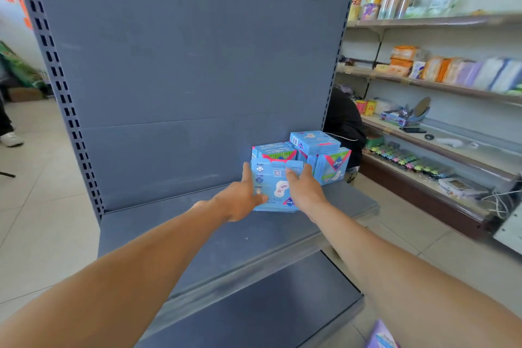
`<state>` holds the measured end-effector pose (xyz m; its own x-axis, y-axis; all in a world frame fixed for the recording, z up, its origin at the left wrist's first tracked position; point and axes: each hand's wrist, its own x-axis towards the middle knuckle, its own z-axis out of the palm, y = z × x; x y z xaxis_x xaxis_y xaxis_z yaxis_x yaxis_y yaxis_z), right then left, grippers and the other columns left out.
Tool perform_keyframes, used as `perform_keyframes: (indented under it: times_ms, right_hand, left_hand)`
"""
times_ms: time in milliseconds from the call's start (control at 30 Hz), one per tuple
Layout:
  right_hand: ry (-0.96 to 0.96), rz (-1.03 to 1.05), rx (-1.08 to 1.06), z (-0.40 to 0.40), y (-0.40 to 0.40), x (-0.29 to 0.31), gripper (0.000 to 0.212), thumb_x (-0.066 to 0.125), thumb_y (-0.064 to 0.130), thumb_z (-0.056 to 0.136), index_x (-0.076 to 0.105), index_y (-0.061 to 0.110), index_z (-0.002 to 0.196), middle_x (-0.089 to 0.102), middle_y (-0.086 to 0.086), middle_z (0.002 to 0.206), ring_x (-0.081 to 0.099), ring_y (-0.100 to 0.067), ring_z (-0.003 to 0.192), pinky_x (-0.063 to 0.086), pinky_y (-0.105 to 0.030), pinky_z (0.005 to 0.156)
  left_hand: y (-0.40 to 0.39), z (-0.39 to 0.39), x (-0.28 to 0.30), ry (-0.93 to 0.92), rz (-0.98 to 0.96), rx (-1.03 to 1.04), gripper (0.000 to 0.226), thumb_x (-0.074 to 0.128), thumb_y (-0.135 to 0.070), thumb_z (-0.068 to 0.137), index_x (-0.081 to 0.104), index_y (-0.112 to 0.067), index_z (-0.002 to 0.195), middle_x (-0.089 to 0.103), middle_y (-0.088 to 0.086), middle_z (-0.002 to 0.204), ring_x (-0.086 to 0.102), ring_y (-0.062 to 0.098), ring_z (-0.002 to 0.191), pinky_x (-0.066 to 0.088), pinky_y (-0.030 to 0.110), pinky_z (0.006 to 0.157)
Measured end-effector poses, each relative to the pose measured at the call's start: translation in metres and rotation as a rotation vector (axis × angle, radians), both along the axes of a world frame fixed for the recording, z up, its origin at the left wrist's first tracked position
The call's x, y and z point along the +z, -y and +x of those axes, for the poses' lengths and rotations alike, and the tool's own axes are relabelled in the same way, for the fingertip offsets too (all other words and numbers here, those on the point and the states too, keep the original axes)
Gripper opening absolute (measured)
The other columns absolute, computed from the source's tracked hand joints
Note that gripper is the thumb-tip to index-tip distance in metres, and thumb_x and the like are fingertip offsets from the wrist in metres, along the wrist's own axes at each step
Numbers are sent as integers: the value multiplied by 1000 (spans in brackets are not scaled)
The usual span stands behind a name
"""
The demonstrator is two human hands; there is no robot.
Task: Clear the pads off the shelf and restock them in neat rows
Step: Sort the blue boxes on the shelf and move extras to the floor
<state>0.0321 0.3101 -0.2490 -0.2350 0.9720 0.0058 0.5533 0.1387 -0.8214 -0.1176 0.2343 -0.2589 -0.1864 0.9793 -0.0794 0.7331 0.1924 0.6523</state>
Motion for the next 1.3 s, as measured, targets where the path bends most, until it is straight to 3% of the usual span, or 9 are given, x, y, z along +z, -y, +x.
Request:
perform_keyframes:
  times_ms: [67, 167, 267, 367, 500, 733, 933, 1067, 1300]
  right_hand:
    - [7, 31, 51, 13, 16, 13, 56, 40, 27, 100, 15, 19, 149, 55, -6, 114, 53, -27, 93, 35, -30, 74]
    - [48, 93, 81, 39, 39, 26, 75, 43, 23, 98, -7, 24, 154, 49, 0, 111, 48, -20, 90, 34, -27, 75]
    - [82, 193, 62, 69, 58, 31, 76, 41, 24, 101, -12, 25, 154, 53, -2, 114, 49, -20, 86, 33, -27, 67]
    - [91, 312, 41, 100, 75, 30, 72, 41, 24, 102, -8, 37, 153, 55, 0, 116, 54, -22, 86, 37, -29, 62]
    - [63, 425, -10, 149, 102, 25, 64, 42, 26, 101, 9, 49, 151, 60, -7, 113, 58, -27, 93, 49, -40, 82]
    - [167, 389, -94, 239, 155, -6, 62, 51, 24, 98, 25, 42, 150, 56, 3, 118, 56, -18, 96, 39, -23, 74]
    - [207, 302, -180, 305, 175, -64, 61, 55, 22, 96, 31, 37, 150, 58, -6, 131, 60, -25, 107, 48, -35, 92]
    - [202, 141, -231, 338, 189, -136, 61, 54, 23, 96, 29, 42, 149, 61, -8, 124, 62, -27, 102, 49, -40, 92]
    - [182, -134, -271, 353, 218, -287, 59, 53, 23, 97, 31, 38, 149, 61, -9, 126, 61, -27, 104, 48, -31, 86]
  left_hand:
    - [10, 11, 12, -32, 81, -26, 93, 49, -27, 99, -31, -32, 145, 58, 9, 100, 56, 25, 76, 43, 31, 70]
    - [29, 31, 34, -78, 183, -111, 90, 46, -19, 99, -26, -44, 145, 51, -1, 78, 49, 20, 62, 39, 27, 59]
    - [39, 54, 44, -125, 208, -193, 81, 44, -19, 100, -13, -50, 148, 55, 11, 100, 47, 23, 73, 38, 28, 69]
    - [47, 84, 46, -101, 244, -248, 78, 43, -18, 100, -7, -54, 148, 48, 8, 102, 45, 22, 74, 38, 30, 70]
    - [60, 126, 46, -77, 295, -319, 74, 43, -17, 100, 1, -52, 149, 44, 8, 92, 48, 28, 84, 40, 34, 80]
    - [85, 206, 14, -6, 268, -461, 69, 43, -16, 101, 6, -48, 150, 55, 14, 102, 51, 24, 84, 43, 33, 78]
    - [91, 273, -46, 28, 207, -560, 67, 42, -16, 102, 6, -40, 153, 56, 15, 107, 52, 23, 81, 39, 26, 69]
    - [95, 305, -119, 29, 61, -664, 88, 63, -22, 93, 1, -43, 152, 52, 10, 133, 58, 25, 108, 48, 29, 88]
    - [110, 327, -274, -59, -175, -713, 104, 70, -15, 82, -1, -47, 151, 55, 12, 119, 55, 26, 100, 46, 28, 83]
